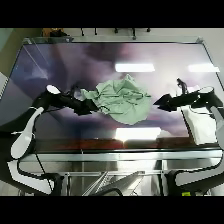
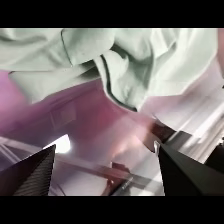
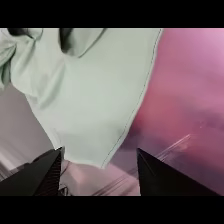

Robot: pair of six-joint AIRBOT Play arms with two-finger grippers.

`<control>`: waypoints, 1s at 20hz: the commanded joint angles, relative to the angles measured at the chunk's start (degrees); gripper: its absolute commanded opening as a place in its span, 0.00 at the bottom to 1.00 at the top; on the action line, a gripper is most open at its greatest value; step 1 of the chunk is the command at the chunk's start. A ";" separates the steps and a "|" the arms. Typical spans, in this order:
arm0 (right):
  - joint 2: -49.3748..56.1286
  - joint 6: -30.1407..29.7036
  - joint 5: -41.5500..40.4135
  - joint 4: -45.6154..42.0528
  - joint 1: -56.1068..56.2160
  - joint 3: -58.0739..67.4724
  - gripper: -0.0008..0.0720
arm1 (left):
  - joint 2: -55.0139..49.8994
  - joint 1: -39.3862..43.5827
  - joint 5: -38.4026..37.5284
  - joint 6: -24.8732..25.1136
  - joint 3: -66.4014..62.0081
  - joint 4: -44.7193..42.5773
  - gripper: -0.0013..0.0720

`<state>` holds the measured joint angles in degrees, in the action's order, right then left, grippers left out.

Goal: Fold the shirts.

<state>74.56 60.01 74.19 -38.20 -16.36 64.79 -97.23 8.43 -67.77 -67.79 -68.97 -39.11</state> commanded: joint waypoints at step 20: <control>-14.75 -6.51 -7.58 26.14 6.93 32.41 0.04 | 4.26 3.45 -7.30 -9.75 -51.82 4.83 0.04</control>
<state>65.30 54.70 64.29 -19.92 -5.48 80.64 -100.51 14.68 -73.58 -73.41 -107.35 -35.57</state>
